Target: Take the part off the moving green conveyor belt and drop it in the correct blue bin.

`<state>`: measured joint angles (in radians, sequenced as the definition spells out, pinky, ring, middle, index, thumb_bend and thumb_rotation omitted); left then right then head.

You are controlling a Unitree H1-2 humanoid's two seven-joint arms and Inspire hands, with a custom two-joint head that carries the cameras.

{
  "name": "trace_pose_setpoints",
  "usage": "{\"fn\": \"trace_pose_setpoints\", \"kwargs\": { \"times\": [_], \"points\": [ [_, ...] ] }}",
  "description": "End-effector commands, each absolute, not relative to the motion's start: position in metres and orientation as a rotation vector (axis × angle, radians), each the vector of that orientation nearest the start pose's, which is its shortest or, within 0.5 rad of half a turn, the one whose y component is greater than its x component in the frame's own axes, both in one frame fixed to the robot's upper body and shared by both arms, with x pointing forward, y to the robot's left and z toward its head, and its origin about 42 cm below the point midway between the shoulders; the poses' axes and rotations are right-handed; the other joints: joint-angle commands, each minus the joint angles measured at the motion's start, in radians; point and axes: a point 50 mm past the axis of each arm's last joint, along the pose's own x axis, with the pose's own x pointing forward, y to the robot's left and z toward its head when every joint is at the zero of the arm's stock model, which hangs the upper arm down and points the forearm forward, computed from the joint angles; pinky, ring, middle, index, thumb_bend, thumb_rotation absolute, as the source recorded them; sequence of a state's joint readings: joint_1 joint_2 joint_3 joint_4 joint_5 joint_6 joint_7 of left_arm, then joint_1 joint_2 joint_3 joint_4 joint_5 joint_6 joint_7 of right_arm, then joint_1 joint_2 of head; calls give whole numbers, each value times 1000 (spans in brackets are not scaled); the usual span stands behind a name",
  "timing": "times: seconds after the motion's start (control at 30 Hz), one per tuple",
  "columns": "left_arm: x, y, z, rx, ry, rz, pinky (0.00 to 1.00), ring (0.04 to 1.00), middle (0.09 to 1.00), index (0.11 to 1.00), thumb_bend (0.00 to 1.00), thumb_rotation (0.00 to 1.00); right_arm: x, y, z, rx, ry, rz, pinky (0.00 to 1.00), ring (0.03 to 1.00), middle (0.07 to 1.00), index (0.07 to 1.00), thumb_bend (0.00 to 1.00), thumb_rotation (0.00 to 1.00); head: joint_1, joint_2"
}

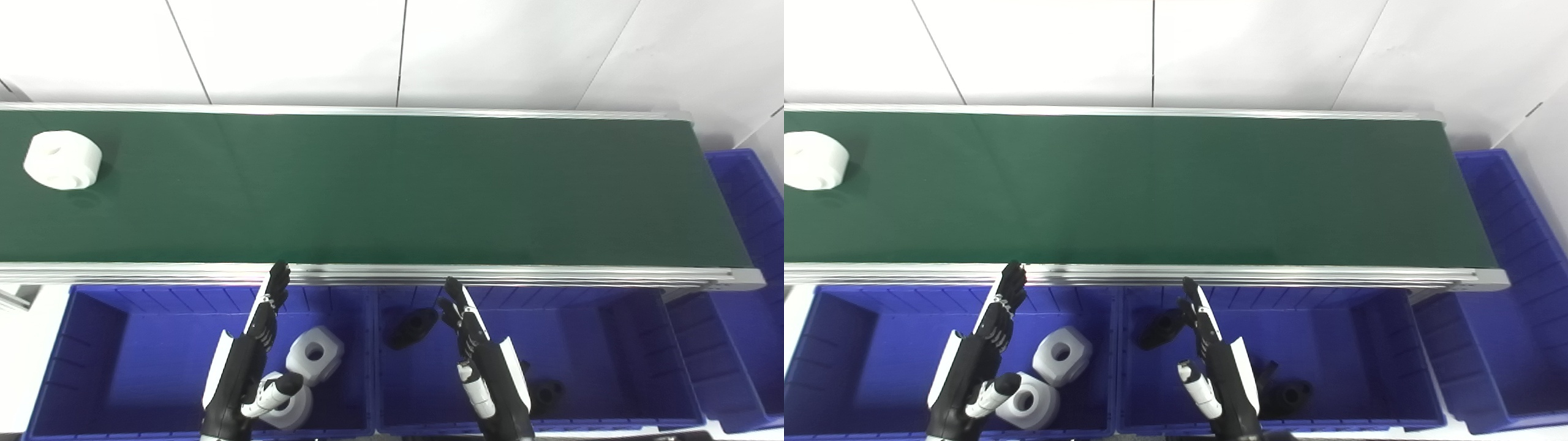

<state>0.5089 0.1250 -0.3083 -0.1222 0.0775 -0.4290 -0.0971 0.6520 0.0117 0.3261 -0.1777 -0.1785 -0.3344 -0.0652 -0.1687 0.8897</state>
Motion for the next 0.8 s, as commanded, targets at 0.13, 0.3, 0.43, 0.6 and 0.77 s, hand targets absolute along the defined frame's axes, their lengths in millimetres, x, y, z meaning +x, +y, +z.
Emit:
{"fn": "trace_pose_setpoints", "kwargs": {
  "times": [0.13, 0.3, 0.43, 0.6, 0.77],
  "points": [
    [98, 179, 65, 47, -97, -340, 1000, 1000, 1000, 1000, 825, 789, 61, -143, 68, -13, 53, 120, 937, 941, 977, 984, 890, 1000, 1, -8],
    [96, 180, 66, 62, -98, -337, 1000, 1000, 1000, 1000, 833, 797, 60, -144, 68, -20, 59, 127, 943, 955, 978, 981, 891, 1000, 0, -6],
    [96, 180, 66, 67, -101, -337, 1000, 1000, 1000, 1000, 822, 803, 60, -144, 69, -21, 57, 125, 942, 952, 977, 983, 887, 1000, 0, -5],
    [96, 180, 66, 64, -98, -335, 1000, 1000, 1000, 1000, 828, 795, 61, -143, 68, -14, 52, 124, 945, 950, 982, 988, 887, 1000, -1, -9],
    [95, 180, 67, 71, -102, -333, 1000, 1000, 1000, 1000, 824, 812, 61, -143, 68, -14, 53, 121, 941, 946, 981, 989, 892, 1000, -1, -9]
  ]
}}
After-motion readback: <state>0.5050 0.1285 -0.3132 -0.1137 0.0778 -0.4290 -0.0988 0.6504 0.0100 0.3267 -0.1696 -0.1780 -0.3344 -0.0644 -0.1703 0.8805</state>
